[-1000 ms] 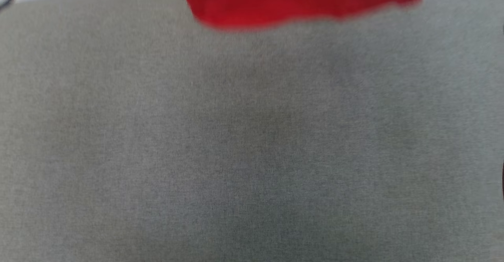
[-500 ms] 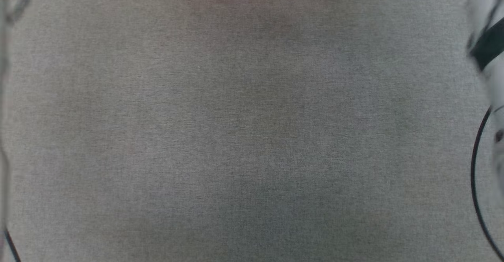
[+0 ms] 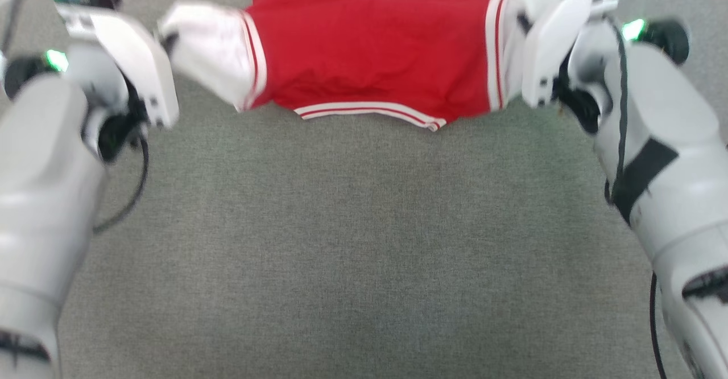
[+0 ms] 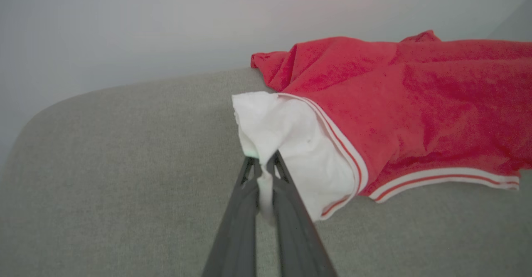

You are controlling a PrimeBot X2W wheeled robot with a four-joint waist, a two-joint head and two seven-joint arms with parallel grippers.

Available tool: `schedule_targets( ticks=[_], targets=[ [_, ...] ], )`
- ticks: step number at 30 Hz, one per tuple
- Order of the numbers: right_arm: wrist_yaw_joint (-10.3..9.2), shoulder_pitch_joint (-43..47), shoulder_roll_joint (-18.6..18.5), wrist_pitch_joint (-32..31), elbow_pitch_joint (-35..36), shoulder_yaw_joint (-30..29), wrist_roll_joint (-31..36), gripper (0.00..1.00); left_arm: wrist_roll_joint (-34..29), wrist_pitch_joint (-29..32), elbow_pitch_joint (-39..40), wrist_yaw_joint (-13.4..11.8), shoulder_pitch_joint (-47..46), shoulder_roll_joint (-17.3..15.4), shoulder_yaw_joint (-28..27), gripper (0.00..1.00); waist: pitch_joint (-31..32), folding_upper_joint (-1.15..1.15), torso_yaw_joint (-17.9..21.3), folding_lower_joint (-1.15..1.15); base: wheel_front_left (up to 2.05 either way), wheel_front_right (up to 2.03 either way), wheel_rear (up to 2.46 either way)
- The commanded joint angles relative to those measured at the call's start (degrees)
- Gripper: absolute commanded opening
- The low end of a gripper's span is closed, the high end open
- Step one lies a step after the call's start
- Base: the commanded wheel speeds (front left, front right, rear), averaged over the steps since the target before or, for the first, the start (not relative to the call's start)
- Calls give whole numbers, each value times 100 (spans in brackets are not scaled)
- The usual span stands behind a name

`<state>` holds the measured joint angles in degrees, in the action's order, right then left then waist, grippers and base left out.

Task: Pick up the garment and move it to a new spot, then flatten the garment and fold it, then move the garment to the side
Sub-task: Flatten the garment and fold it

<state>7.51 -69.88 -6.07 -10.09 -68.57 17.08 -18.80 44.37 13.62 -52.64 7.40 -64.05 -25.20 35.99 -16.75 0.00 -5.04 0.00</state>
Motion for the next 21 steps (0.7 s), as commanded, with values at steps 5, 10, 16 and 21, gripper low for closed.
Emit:
schedule_targets(
  ticks=[5, 10, 16, 21],
  targets=[
    [-3, 1003, -433, -817, 948, 789, -994, 0, 689, 800, 821, 3, 1040, -431, 273, 0, 278, 0, 9, 0, 0, 0, 0],
    [-4, 1891, -1114, -1281, 2018, 1216, -1808, 0, 1103, 1247, 1616, -224, 1945, -801, 185, 0, 431, 0, -12, 0, 0, 0, 0],
    [-4, 2720, -1690, -1732, 2917, 1348, -2339, 0, 1413, 1624, 2903, -860, 2997, -1264, 107, 0, 543, 0, -27, 0, 0, 0, 0],
    [-4, 3450, -2097, -2267, 3747, 1313, -2693, 0, 1675, 1847, 4423, -1668, 4124, -1769, -1, 0, 594, 0, -44, 0, 0, 0, 0]
  ],
)
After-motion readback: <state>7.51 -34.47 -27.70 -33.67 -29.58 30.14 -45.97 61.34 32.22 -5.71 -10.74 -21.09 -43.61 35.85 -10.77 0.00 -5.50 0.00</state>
